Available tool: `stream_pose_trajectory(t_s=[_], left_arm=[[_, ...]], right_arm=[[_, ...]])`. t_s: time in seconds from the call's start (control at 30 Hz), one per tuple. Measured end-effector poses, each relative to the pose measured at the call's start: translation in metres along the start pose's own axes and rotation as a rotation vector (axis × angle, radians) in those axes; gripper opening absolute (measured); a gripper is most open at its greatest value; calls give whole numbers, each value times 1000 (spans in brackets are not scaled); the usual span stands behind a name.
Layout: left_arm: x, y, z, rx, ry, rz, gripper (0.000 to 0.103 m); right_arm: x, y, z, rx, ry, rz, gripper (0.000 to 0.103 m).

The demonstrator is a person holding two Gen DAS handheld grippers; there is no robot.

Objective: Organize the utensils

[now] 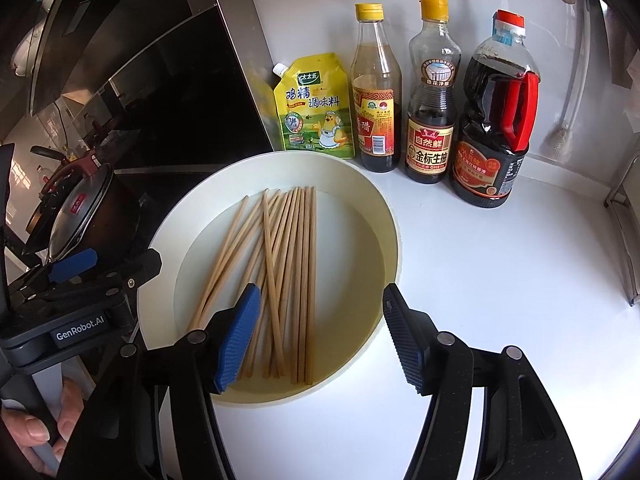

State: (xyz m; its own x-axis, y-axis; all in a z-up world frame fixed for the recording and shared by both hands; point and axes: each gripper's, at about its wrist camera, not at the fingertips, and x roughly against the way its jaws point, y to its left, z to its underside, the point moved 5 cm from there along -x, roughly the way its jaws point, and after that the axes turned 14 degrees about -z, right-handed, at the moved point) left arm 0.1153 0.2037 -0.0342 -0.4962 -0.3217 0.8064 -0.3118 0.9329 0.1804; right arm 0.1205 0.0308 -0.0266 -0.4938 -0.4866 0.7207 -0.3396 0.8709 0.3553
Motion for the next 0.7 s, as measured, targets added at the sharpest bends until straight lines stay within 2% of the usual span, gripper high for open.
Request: stream_pose_trajectory(t_s=[0.7], left_arm=[[-3, -3, 1, -4, 15, -7, 97]], right_arm=[[0, 0, 1, -3, 1, 1, 61]])
